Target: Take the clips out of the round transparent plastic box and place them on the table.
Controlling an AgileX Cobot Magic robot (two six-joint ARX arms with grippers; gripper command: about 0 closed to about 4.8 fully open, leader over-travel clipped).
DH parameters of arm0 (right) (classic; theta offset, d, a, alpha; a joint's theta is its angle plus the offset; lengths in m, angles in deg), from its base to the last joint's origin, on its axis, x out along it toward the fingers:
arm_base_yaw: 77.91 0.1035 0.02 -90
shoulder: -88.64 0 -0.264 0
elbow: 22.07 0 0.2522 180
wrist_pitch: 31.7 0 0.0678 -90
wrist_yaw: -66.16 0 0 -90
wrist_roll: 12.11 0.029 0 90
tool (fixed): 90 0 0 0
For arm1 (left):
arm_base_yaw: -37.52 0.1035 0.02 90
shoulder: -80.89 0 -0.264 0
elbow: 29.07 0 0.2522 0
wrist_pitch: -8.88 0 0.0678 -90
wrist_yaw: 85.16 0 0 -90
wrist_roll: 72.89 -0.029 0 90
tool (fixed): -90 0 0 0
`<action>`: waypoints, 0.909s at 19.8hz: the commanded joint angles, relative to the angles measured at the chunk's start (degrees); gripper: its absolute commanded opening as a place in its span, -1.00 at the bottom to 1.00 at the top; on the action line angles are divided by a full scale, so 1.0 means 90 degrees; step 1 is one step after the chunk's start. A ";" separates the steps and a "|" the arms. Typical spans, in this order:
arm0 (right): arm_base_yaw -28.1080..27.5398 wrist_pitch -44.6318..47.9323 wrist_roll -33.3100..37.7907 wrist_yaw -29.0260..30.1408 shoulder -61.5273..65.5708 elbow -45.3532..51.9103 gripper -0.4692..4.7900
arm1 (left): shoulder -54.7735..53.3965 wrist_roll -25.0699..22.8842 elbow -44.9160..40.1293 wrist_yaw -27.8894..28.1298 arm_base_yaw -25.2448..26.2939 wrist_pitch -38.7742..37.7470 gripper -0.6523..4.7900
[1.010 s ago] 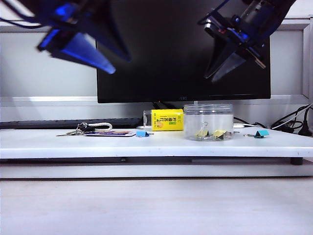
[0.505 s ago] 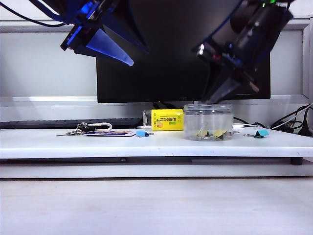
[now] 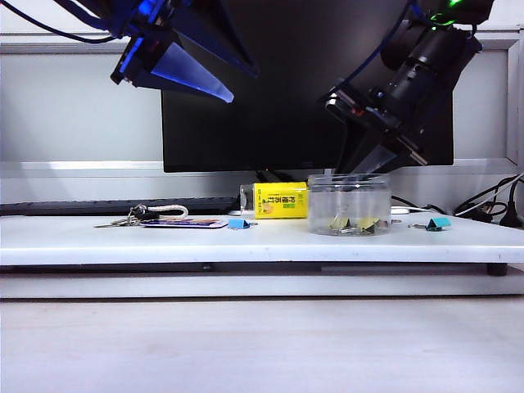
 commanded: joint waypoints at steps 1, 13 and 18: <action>0.0015 0.0058 -0.0168 -0.0219 0.0015 -0.0039 -0.46 | 0.0010 -0.0002 0.0032 -0.0080 -0.0002 0.0078 0.08; 0.0136 -0.0811 -0.0886 -0.1226 0.0029 -0.0563 -0.46 | 0.0012 -0.0002 0.0034 -0.0495 -0.0002 0.0114 0.08; 0.0284 -0.1933 -0.1744 -0.1651 0.0109 -0.1370 -0.46 | 0.0012 -0.0005 0.0034 -0.0741 -0.0002 0.0134 0.08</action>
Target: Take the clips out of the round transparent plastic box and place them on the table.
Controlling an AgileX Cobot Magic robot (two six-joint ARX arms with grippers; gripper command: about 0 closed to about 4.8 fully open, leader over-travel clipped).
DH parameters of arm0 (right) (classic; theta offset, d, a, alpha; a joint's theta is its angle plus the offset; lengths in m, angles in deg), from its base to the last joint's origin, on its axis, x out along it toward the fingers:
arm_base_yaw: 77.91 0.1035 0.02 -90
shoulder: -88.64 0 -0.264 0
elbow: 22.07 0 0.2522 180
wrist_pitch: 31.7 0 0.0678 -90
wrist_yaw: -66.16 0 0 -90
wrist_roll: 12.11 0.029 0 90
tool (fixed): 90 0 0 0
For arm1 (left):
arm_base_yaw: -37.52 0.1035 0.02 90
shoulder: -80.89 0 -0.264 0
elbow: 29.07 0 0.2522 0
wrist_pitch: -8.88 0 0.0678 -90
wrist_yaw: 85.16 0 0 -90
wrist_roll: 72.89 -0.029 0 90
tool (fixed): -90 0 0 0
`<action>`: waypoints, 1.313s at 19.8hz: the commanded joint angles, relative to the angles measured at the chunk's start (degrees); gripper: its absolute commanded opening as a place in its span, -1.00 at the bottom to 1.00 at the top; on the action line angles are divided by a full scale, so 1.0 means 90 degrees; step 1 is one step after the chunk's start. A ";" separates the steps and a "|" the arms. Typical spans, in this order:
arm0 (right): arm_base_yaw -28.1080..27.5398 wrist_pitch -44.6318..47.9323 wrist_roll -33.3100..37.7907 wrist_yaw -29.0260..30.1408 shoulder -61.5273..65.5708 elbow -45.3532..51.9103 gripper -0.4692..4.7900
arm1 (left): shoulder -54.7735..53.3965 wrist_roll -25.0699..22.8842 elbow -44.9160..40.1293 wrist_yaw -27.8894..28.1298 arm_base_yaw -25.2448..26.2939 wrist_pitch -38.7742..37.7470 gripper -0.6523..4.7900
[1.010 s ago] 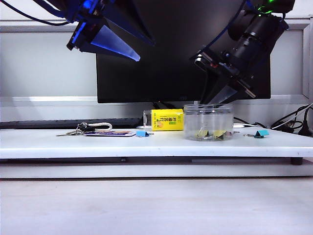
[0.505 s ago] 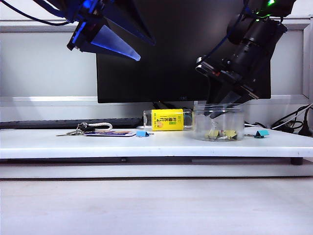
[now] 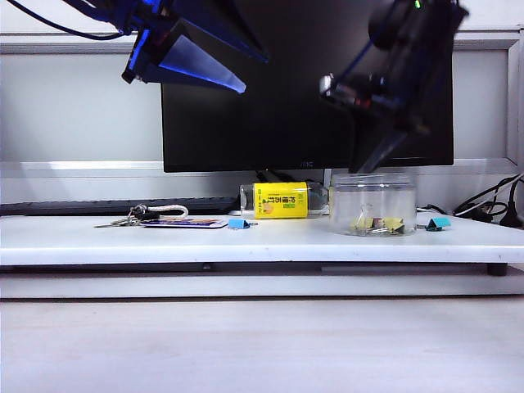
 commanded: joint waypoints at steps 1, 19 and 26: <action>0.0073 -0.0765 -0.0641 -0.0158 0.0104 -0.0376 -0.46 | 0.0012 -0.0007 0.0034 -0.0223 -0.0002 0.0078 0.08; 0.0075 -0.0787 -0.0765 -0.0423 0.0848 -0.0520 -0.46 | 0.0012 -0.0134 0.0032 -0.0505 -0.0002 -0.0027 0.08; 0.0075 -0.0588 -0.0765 -0.0423 0.0884 -0.0520 -0.84 | 0.0012 -0.0148 0.0029 -0.0500 -0.0002 -0.0027 0.08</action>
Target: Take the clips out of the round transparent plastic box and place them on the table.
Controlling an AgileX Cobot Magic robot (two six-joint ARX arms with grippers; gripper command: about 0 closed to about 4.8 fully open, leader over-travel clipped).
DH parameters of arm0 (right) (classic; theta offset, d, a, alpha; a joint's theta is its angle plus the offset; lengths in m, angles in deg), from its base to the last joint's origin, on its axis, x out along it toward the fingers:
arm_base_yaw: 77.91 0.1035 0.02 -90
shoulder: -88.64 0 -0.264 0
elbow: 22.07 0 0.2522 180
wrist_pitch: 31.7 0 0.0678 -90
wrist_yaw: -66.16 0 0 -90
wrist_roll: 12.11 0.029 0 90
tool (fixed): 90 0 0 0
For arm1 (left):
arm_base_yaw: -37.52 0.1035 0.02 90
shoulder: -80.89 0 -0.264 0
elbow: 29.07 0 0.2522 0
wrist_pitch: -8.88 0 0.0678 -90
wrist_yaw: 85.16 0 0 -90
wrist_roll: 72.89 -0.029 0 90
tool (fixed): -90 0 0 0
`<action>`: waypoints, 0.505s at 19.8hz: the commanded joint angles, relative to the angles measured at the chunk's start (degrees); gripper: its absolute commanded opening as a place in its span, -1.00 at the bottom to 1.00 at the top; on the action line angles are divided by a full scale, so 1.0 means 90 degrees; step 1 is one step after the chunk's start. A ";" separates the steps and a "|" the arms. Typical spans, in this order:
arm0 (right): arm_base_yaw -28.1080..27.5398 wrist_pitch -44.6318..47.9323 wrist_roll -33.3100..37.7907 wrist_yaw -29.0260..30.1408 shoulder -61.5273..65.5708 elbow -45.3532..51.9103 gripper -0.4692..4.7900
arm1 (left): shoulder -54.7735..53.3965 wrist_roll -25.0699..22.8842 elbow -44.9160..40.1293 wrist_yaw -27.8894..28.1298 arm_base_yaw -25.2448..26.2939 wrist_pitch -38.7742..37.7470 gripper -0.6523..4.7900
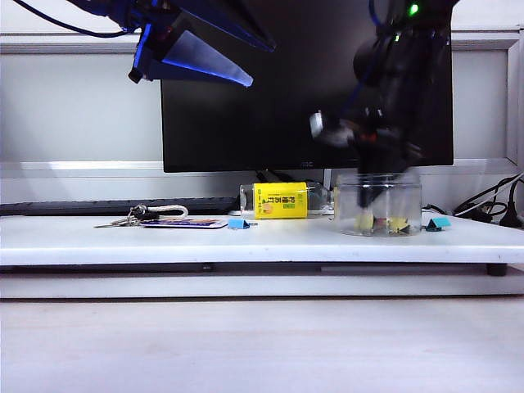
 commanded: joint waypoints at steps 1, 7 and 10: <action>0.0005 0.0029 0.0002 -0.0034 0.0015 0.0007 -0.84 | 0.0012 -0.0046 0.0022 -0.0022 -0.0002 0.0056 0.08; 0.0005 -0.0415 0.0151 -0.0036 0.0005 -0.0415 -0.84 | 0.0012 -0.0080 0.0019 0.0027 -0.0002 -0.0036 0.08; 0.0012 -0.1049 0.0177 0.0027 0.0000 -0.1260 -0.84 | 0.0012 -0.0299 0.0019 0.0078 -0.0002 -0.0158 0.08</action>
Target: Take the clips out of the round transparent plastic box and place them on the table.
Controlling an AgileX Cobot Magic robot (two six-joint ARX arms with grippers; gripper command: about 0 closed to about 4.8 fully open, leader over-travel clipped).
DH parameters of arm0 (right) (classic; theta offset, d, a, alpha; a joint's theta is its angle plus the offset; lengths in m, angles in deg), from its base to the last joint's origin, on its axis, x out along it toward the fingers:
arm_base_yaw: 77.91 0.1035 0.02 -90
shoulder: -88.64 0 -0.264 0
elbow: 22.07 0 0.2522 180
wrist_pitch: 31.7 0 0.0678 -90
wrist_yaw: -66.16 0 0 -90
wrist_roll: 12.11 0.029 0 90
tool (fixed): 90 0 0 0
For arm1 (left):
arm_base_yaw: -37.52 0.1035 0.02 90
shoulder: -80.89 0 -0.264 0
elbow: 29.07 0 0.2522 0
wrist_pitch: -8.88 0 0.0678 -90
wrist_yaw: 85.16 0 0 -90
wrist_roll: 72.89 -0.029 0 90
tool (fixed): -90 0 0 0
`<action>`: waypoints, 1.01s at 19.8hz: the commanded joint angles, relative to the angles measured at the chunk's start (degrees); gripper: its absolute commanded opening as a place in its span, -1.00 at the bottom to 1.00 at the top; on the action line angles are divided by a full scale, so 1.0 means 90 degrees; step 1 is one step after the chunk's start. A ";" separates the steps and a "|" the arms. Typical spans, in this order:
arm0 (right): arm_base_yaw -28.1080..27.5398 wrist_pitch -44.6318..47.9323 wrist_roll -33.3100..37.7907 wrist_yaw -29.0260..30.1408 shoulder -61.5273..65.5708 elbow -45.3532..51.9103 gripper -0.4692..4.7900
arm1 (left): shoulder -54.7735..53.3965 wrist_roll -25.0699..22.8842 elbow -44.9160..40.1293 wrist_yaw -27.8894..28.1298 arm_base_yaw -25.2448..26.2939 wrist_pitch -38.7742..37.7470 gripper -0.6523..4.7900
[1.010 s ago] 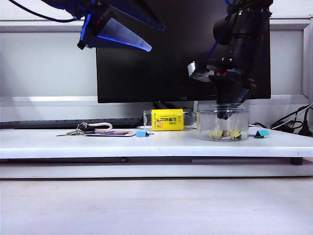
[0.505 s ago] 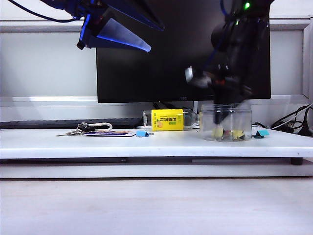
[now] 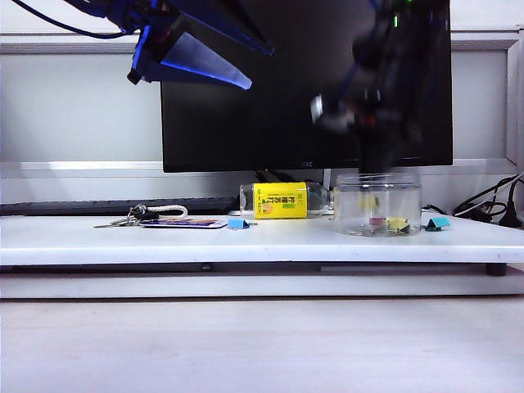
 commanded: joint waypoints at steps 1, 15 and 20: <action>0.0039 -0.0481 0.0083 0.0168 -0.0051 -0.0619 -0.84 | 0.0012 -0.0243 0.0019 0.0068 -0.0002 -0.0092 0.08; 0.0886 0.0874 0.0597 0.1324 0.1095 -0.1095 -0.84 | 0.0012 -0.0474 0.0019 0.1440 0.0005 -0.0794 0.08; 0.0891 0.0884 0.0508 0.1324 0.1241 -0.1112 -0.42 | 0.0012 -0.0486 0.0022 0.1438 0.0005 -0.0823 0.08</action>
